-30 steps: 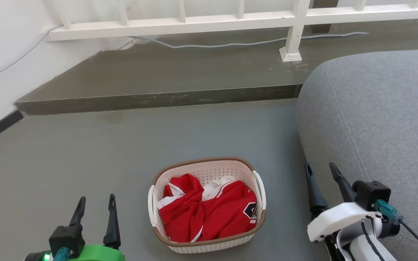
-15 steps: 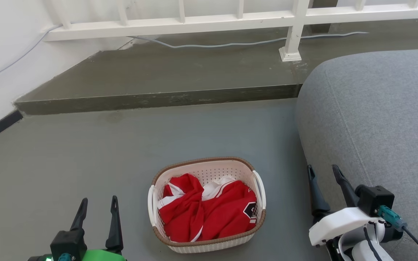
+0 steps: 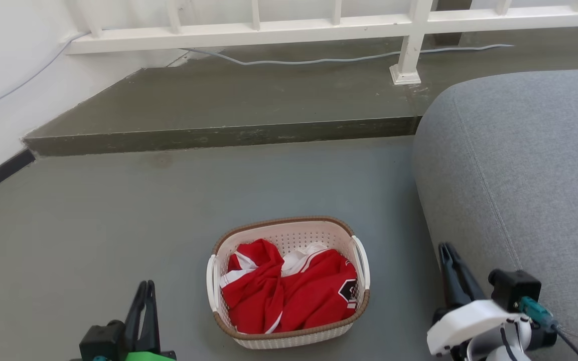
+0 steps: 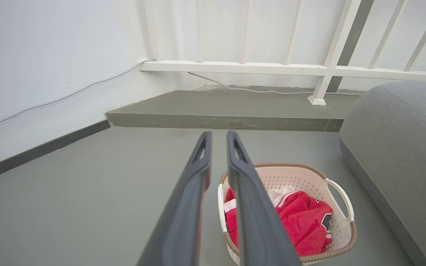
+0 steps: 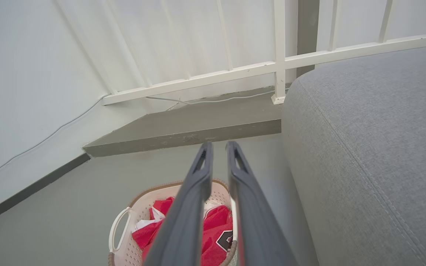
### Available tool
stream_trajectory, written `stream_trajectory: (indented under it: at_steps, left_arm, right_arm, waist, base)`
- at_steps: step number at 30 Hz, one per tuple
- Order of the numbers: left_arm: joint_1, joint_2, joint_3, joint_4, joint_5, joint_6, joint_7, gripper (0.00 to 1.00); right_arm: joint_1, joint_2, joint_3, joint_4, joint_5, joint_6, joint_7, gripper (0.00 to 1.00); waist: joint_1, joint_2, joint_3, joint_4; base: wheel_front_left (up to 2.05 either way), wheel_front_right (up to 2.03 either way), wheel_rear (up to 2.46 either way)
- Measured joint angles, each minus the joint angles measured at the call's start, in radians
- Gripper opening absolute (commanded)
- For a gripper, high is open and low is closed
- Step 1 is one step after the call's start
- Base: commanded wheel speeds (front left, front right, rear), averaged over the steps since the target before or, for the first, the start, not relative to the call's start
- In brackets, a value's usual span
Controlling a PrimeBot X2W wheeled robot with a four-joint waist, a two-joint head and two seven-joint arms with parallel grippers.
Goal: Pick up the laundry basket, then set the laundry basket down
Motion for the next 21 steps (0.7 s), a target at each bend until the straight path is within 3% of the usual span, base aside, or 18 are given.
stream_trajectory:
  at_steps: [8,21]
  left_arm:
    - [0.008,-0.005,-0.003,0.013,-0.040,-0.008,0.000,0.00]
    - [0.009,-0.008,0.017,0.001,-0.246,-0.034,0.030,0.00]
  right_arm:
    - [0.026,0.006,-0.001,0.009,0.046,0.012,0.000,0.00]
    - [0.026,0.012,-0.046,-0.002,0.235,0.037,0.034,0.00]
  waist:
    - [0.0000,0.0000,0.000,0.003]
    - [0.0000,0.0000,0.000,0.008]
  base:
    - [0.00,0.00,0.00]
    - [0.00,0.00,0.00]
